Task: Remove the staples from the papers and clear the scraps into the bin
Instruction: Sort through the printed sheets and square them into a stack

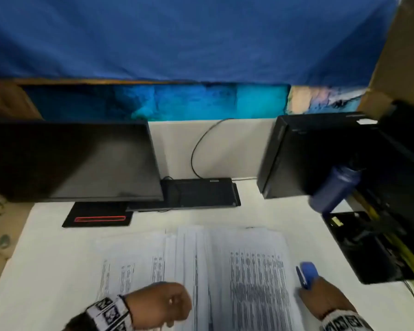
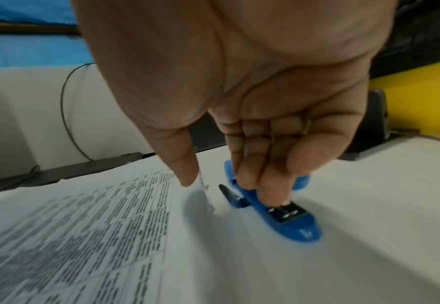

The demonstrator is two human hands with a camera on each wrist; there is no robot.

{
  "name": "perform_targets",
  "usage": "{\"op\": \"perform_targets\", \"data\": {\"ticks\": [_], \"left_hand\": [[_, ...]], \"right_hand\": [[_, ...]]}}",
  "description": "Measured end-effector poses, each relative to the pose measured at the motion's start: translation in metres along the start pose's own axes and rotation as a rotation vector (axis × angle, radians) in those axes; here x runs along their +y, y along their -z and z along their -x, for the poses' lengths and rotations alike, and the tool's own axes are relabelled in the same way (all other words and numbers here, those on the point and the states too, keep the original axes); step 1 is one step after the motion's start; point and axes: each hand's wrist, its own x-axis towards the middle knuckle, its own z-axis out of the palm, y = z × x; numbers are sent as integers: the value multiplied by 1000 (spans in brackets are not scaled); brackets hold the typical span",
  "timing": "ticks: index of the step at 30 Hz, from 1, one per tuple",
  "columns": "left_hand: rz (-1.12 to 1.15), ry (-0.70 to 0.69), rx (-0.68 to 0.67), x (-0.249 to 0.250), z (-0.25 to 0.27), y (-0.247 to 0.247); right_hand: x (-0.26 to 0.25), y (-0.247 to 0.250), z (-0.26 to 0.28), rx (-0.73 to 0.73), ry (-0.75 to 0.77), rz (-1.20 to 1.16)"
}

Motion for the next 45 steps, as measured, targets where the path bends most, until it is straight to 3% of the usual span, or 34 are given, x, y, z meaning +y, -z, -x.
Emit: {"op": "perform_targets", "data": {"ticks": [3,9,15,21,28,35,41,45], "left_hand": [[136,-11,45,22,-56,-39],[162,56,299,-9,-121,-101],[388,-183,379,-36,-135,-120],[552,-395,385,-54,-128,-126],[526,-406,433,-61,-108,-141],[497,-472,547,-62,-84,-155],[473,-582,687,-50,-66,-163],[547,-761,682,-28,-47,-164]], "right_hand": [[-28,-8,6,142,-84,-59],[-36,-44,12,109,-75,-79],[-28,-76,13,293,40,-220],[-25,-89,31,536,195,-346],[-25,-94,52,706,290,-344],[-24,-91,64,726,322,-458],[-16,-54,106,831,677,-805],[-20,-46,117,745,845,-967]]}}
